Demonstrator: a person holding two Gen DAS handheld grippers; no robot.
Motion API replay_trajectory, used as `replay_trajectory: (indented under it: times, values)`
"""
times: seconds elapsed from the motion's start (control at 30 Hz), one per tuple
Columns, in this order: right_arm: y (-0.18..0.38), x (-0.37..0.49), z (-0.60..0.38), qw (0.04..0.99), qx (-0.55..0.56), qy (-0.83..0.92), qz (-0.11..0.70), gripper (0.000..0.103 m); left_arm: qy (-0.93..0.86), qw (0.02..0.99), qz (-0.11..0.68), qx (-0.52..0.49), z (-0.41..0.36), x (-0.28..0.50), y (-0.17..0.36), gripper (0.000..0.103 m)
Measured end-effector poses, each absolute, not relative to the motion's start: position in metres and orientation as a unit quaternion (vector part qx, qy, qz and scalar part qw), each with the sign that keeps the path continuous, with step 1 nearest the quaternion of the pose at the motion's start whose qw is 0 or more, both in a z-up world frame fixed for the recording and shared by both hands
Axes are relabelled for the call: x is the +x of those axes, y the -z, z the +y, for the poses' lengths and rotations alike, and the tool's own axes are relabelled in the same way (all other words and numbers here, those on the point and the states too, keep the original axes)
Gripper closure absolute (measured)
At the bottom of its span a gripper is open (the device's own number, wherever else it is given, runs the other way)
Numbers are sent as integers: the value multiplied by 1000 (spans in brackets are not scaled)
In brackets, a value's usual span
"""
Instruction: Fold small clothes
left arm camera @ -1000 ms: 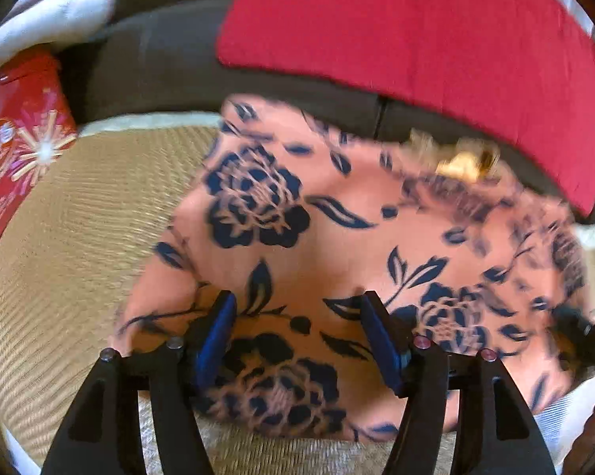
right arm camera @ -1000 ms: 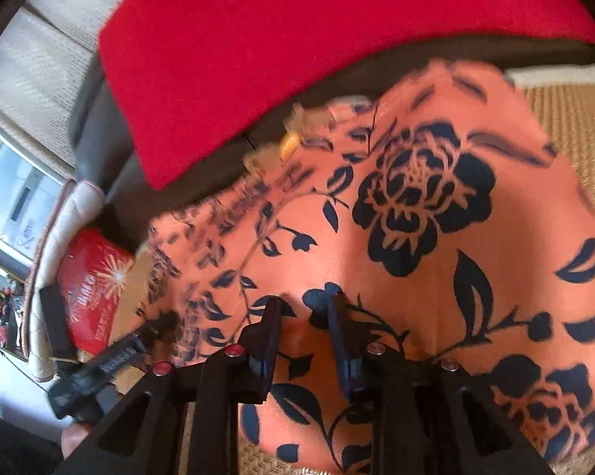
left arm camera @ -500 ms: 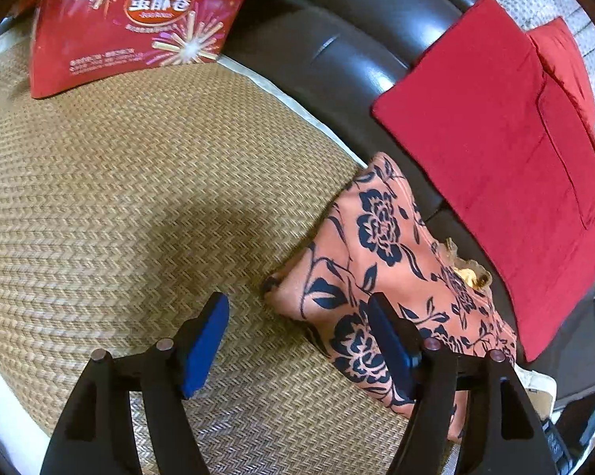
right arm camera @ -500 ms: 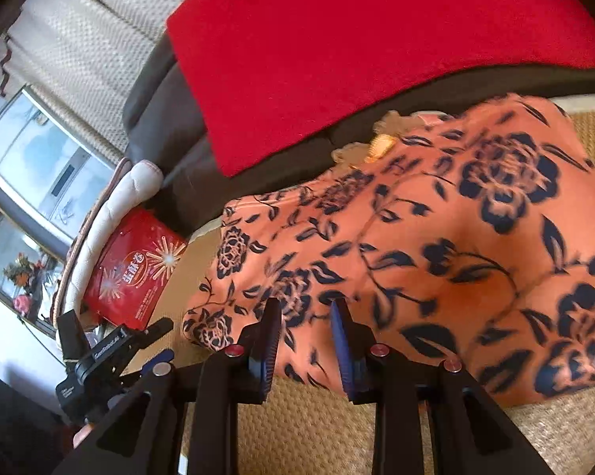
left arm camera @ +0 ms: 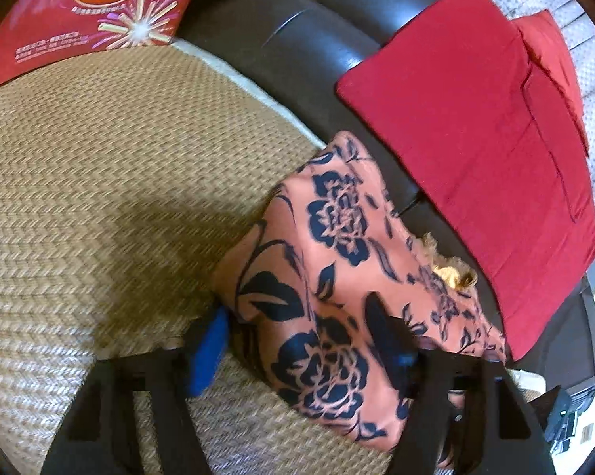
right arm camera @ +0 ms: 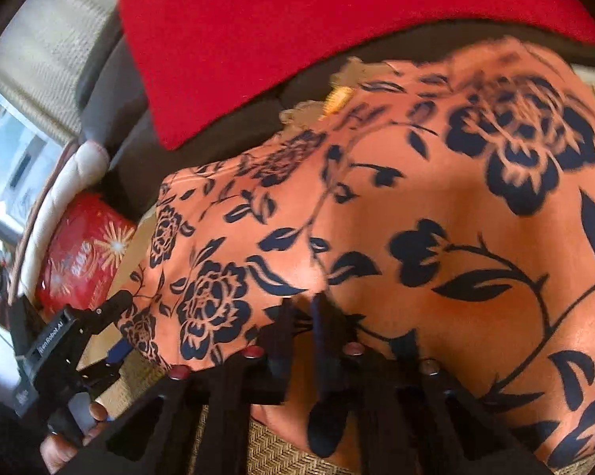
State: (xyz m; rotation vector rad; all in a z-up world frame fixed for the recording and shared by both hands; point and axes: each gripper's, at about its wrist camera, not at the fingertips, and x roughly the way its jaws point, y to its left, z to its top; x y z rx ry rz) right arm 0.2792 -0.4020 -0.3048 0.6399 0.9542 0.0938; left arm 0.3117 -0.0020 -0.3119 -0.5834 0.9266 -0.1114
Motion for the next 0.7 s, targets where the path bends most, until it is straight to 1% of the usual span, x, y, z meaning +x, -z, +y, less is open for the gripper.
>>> replay_trajectory:
  times: [0.03, 0.07, 0.13, 0.17, 0.27, 0.33, 0.37, 0.4, 0.43, 0.57, 0.7]
  values:
    - [309, 279, -408, 830, 322, -49, 452, 101, 55, 857, 438, -267, -6, 314, 312, 61]
    - [312, 278, -414, 822, 342, -60, 452, 101, 53, 858, 441, -258, -10, 316, 314, 63]
    - [313, 278, -417, 816, 351, -69, 454, 102, 48, 854, 450, -258, -14, 321, 321, 63]
    - [312, 278, -415, 817, 348, -68, 454, 102, 48, 849, 455, -265, -16, 323, 325, 60]
    - [310, 276, -413, 820, 345, -67, 452, 101, 66, 846, 441, -293, -21, 326, 327, 35]
    - [310, 276, -413, 821, 342, -67, 451, 101, 72, 848, 438, -289, -28, 329, 328, 36]
    - [310, 276, -412, 822, 341, -68, 451, 101, 75, 848, 436, -291, -29, 330, 329, 44]
    - [310, 276, -412, 823, 340, -69, 450, 101, 76, 847, 435, -295, -31, 332, 330, 70]
    - [310, 276, -411, 824, 338, -69, 449, 101, 74, 848, 435, -294, -32, 332, 330, 82]
    - [312, 275, -410, 822, 338, -72, 452, 101, 77, 860, 427, -267, -37, 332, 322, 87]
    - [314, 268, -407, 823, 334, -75, 454, 101, 84, 869, 414, -256, -31, 321, 306, 88]
